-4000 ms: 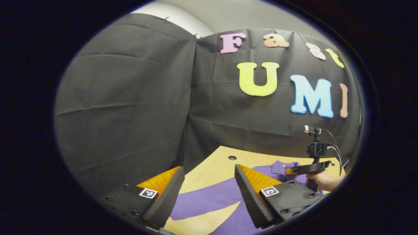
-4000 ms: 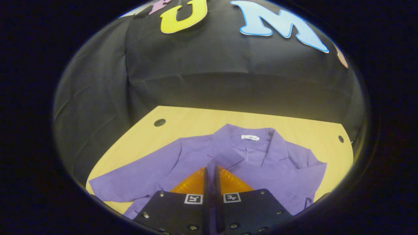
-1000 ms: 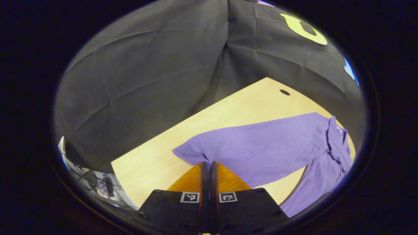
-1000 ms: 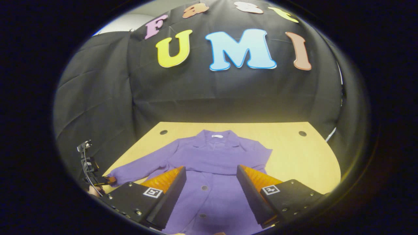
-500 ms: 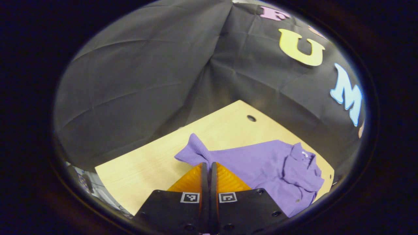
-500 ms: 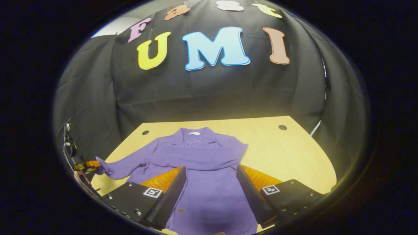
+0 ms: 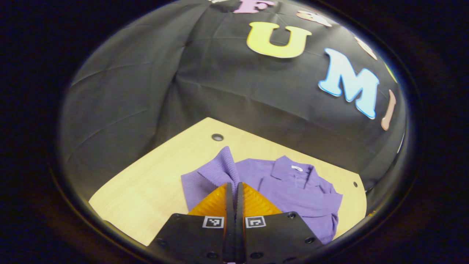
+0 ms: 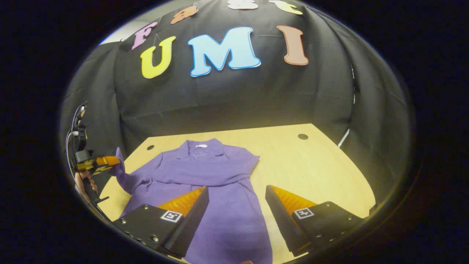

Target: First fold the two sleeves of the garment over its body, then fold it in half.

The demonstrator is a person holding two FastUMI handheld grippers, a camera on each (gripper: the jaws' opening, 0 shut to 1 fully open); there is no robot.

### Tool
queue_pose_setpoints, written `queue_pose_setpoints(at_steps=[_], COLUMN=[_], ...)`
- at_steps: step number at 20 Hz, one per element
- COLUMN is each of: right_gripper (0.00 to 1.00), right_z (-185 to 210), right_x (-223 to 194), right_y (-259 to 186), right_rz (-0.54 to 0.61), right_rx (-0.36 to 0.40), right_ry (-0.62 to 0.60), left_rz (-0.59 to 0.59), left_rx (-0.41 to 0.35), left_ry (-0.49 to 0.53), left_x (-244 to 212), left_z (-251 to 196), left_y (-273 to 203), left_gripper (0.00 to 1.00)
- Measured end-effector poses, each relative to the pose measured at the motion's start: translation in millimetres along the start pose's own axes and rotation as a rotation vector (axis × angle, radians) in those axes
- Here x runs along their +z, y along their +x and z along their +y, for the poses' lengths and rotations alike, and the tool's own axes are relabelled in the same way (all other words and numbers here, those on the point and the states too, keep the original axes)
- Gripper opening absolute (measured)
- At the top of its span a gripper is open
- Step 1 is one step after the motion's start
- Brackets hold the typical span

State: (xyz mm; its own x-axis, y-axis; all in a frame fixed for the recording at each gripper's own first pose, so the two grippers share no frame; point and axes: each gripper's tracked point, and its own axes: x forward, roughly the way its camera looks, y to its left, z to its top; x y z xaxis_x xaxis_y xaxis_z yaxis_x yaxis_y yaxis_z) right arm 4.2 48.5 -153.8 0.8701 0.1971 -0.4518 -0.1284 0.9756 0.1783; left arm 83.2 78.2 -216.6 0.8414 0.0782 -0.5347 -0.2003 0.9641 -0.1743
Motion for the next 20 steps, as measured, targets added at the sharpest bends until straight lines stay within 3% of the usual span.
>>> queue_pose_setpoints(at_steps=[10,20], right_gripper=[0.95,0.94], right_z=[-59,-109], right_x=[-19,-40], right_y=[-1,7], right_rz=[0.032,0.088], right_rx=[-0.039,-0.047], right_ry=[0.054,0.072], left_rz=[0.077,0.147], left_rx=[-0.21,-0.341], left_ry=[0.199,0.346], left_x=[-37,-96], left_z=[-171,-287], left_y=[40,59], left_gripper=[0.07,0.07])
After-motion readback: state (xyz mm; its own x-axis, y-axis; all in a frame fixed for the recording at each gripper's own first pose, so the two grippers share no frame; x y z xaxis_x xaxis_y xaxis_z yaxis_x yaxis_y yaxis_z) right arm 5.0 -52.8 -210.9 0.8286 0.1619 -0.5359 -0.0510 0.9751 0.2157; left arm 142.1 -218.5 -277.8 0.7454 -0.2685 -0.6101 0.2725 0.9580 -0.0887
